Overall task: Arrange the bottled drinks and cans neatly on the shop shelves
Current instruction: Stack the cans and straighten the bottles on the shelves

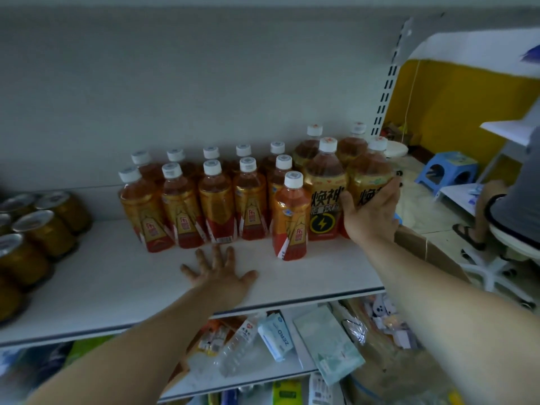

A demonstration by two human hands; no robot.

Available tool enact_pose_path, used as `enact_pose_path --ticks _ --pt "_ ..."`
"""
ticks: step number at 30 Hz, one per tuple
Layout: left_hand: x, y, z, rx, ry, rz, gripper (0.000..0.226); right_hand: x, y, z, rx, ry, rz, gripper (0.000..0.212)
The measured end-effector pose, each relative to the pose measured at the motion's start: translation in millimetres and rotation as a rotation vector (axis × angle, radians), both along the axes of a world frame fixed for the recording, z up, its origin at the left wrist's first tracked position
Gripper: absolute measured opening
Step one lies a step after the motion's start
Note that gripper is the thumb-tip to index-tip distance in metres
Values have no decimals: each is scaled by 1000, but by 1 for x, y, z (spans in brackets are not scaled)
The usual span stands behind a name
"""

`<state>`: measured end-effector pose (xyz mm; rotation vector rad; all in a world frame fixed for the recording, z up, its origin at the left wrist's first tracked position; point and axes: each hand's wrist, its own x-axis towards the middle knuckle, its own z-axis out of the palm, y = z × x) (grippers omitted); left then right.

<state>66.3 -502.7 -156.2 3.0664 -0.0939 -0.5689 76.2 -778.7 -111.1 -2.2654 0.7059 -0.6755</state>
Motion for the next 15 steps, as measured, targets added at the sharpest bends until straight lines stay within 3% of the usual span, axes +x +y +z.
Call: enact_pose_path --ticks 4,8,15 --pt "12 23 22 -137 112 -92 89 -18 9 30 19 215 -43 103" --pt "1 72 64 -418 40 -197 82 -39 49 74 -202 137 77 94" --pt "-49 194 127 -385 -195 -207 66 -47 231 136 -459 255 465 80"
